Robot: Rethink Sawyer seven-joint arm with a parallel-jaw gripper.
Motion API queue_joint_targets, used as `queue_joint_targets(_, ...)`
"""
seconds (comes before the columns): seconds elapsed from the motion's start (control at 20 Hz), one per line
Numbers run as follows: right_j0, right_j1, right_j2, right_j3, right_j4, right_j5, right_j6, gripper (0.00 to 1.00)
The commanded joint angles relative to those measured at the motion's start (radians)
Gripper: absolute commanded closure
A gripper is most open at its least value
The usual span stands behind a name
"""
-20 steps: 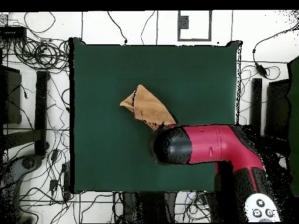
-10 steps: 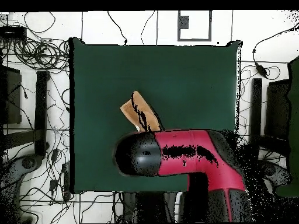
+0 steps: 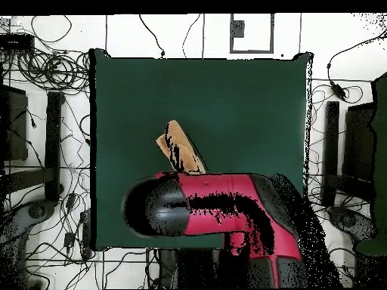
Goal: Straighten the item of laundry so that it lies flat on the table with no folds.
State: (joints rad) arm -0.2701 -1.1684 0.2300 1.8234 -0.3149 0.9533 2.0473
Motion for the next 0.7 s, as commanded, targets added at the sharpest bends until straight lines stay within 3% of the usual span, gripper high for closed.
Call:
queue_joint_targets(0.05,-0.038,0.184,-0.034,0.012,0.058,-0.265,0.226,1.0)
queue_joint_targets(0.4,-0.128,0.294,-0.008,0.024,0.119,-0.473,0.169,1.0)
queue_joint_targets(0.7,-0.171,0.325,-0.002,-0.001,0.13,-0.46,0.11,1.0)
